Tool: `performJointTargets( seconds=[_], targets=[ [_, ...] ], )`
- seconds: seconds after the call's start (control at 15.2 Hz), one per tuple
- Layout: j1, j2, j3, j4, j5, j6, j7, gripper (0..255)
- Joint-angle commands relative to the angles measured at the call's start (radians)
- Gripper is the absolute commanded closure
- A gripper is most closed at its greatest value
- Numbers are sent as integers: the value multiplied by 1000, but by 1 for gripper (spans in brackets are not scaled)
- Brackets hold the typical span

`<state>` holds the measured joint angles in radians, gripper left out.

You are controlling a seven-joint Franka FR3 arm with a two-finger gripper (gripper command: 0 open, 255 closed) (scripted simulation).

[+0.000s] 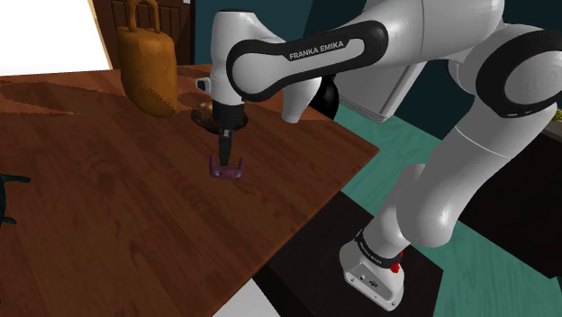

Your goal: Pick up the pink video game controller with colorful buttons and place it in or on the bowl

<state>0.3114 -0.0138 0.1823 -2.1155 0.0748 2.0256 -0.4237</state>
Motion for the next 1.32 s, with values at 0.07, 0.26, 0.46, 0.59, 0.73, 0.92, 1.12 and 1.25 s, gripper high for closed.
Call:
performJointTargets(
  seconds=[0.07, 0.26, 0.46, 0.59, 0.73, 0.92, 1.12, 1.25],
  targets=[
    [15, -11, 15, -11, 35, 12, 39, 0],
    [17, 2, 17, -37, 34, 52, 40, 0],
    [19, 18, 19, -62, 33, 92, 41, 0],
    [19, 21, 20, -66, 33, 100, 42, 0],
    [19, 21, 20, -66, 33, 100, 42, 0],
    [19, 21, 20, -66, 33, 100, 42, 0],
    [19, 21, 20, -66, 33, 100, 42, 255],
    [19, 21, 20, -66, 33, 100, 42, 255]
  ],
)
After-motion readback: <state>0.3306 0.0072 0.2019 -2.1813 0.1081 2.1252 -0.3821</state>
